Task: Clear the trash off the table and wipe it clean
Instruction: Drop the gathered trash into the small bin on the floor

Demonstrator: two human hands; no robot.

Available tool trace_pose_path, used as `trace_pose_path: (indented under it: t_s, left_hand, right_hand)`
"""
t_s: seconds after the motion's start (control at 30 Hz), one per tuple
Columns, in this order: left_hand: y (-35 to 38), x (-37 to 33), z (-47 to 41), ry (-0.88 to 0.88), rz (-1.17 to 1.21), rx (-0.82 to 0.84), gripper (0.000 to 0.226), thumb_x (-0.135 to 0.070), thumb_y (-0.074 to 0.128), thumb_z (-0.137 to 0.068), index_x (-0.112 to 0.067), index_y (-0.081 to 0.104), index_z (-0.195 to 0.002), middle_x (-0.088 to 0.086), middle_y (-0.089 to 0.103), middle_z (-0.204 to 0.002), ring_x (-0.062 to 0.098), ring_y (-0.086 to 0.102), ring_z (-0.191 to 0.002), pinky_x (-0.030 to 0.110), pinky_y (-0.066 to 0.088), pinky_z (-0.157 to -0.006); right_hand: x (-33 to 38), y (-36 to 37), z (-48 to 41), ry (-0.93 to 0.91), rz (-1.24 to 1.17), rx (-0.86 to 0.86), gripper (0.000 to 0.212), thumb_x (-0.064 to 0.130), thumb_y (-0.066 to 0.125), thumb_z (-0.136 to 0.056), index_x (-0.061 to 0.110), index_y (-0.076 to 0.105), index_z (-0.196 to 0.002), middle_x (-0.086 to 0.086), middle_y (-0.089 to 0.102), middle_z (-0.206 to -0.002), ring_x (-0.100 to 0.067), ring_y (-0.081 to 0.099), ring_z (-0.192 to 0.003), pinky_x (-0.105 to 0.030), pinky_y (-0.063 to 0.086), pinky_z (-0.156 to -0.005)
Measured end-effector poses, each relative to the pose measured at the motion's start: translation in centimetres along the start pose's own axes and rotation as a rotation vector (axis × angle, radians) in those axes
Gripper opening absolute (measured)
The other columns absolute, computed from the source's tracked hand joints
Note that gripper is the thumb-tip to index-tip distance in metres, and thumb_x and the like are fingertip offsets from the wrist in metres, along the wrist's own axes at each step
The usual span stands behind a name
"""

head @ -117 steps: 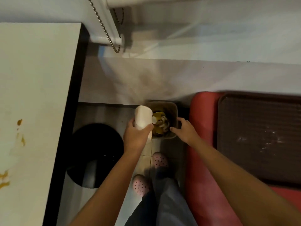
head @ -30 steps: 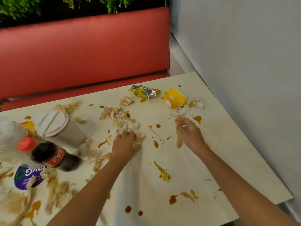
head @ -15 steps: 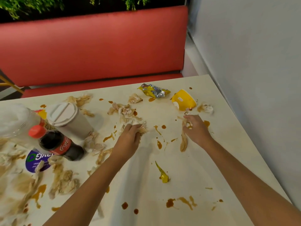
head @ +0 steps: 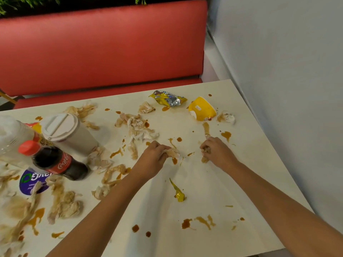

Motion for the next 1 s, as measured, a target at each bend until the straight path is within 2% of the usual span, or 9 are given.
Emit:
trace_pose_path:
  t_s: [0.13,0.3,0.5,0.57,0.63,0.73,0.8,0.9,1.0]
  left_hand:
    - [1.5,-0.6,1.5,0.049,-0.017,-0.014,0.029,-0.007,0.044,-0.096,-0.007,0.059,-0.121,0.001,0.043,-0.097,0.014,0.047,-0.084,0.011,0.031,-0.073]
    - [4.4,-0.6,5.1,0.101,-0.078,0.055,0.029,-0.003,0.044,-0.094,0.001,0.058,-0.119,0.015,0.050,-0.106,0.030,0.058,-0.097,0.025,0.045,-0.076]
    - [6.8,-1.6,7.8,0.086,-0.234,0.273,0.086,-0.069,0.018,-0.077,-0.014,0.039,-0.140,0.002,0.039,-0.140,0.019,0.038,-0.127,0.023,0.030,-0.104]
    - [7.0,-1.6,7.9,0.120,-0.281,0.266,0.077,-0.065,0.028,-0.079,-0.012,0.050,-0.131,0.003,0.049,-0.133,0.021,0.048,-0.120,0.027,0.042,-0.098]
    - [7.1,-1.4,7.6,0.183,-0.287,0.207,0.051,-0.049,0.041,-0.081,-0.012,0.067,-0.107,0.004,0.062,-0.108,0.020,0.063,-0.093,0.023,0.054,-0.074]
    - [7.2,-1.0,7.0,0.258,-0.290,0.129,0.020,-0.029,0.072,-0.074,-0.017,0.071,-0.090,-0.002,0.063,-0.089,0.014,0.063,-0.075,0.016,0.052,-0.057]
    - [7.1,-0.9,6.7,0.256,-0.288,0.139,0.025,-0.023,0.085,-0.062,-0.018,0.072,-0.083,-0.005,0.063,-0.082,0.011,0.062,-0.069,0.014,0.049,-0.051]
    - [6.1,-0.9,5.9,0.250,-0.285,0.081,0.014,-0.019,0.080,-0.070,-0.017,0.072,-0.081,-0.005,0.064,-0.077,0.011,0.062,-0.066,0.015,0.048,-0.049]
    - [5.1,-1.1,4.0,0.163,-0.173,0.031,0.022,-0.020,0.055,-0.092,-0.008,0.067,-0.107,0.004,0.066,-0.097,0.021,0.061,-0.090,0.025,0.048,-0.071]
  right_hand:
    - [-0.3,-0.5,1.2,0.019,-0.129,-0.135,0.015,0.005,0.059,-0.086,0.009,0.064,-0.099,0.003,0.049,-0.090,-0.015,0.048,-0.093,-0.017,0.033,-0.072]
    - [-0.1,-2.1,2.5,0.045,-0.282,-0.267,0.018,0.000,0.059,-0.085,0.007,0.065,-0.101,-0.001,0.049,-0.090,-0.006,0.047,-0.073,-0.014,0.037,-0.070]
    - [0.4,-3.3,2.9,0.046,-0.331,-0.312,0.020,-0.002,0.060,-0.084,0.007,0.065,-0.100,-0.002,0.050,-0.091,-0.012,0.049,-0.074,-0.008,0.041,-0.066]
    - [0.6,-3.5,3.0,0.042,-0.341,-0.319,0.019,-0.002,0.060,-0.084,0.007,0.065,-0.100,-0.001,0.050,-0.091,-0.014,0.050,-0.076,-0.011,0.043,-0.069]
    - [0.9,-3.5,3.1,0.038,-0.341,-0.322,0.019,-0.002,0.060,-0.084,0.006,0.065,-0.100,-0.002,0.050,-0.091,-0.016,0.050,-0.078,-0.020,0.046,-0.072]
    - [1.0,-3.6,3.0,0.036,-0.350,-0.328,0.019,-0.002,0.060,-0.083,0.006,0.066,-0.100,-0.004,0.050,-0.090,-0.017,0.050,-0.077,-0.019,0.046,-0.071]
    - [1.0,-3.8,2.9,0.032,-0.355,-0.340,0.019,-0.002,0.060,-0.083,0.006,0.066,-0.099,-0.005,0.051,-0.088,-0.017,0.050,-0.075,-0.012,0.044,-0.067]
    - [0.6,-4.2,2.7,0.049,-0.376,-0.358,0.020,-0.002,0.060,-0.084,0.007,0.065,-0.101,-0.004,0.052,-0.086,-0.014,0.049,-0.071,-0.007,0.043,-0.064]
    - [-0.1,-5.4,1.9,0.107,-0.420,-0.381,0.030,0.001,0.060,-0.085,0.010,0.058,-0.113,-0.004,0.053,-0.081,-0.012,0.049,-0.066,-0.006,0.041,-0.060]
Point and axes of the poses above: each hand's wrist, its own z-axis away from the middle knuckle, its own y-axis out of the palm, x = y × z, the point moved 3 cm from there along -z, towards the middle knuckle
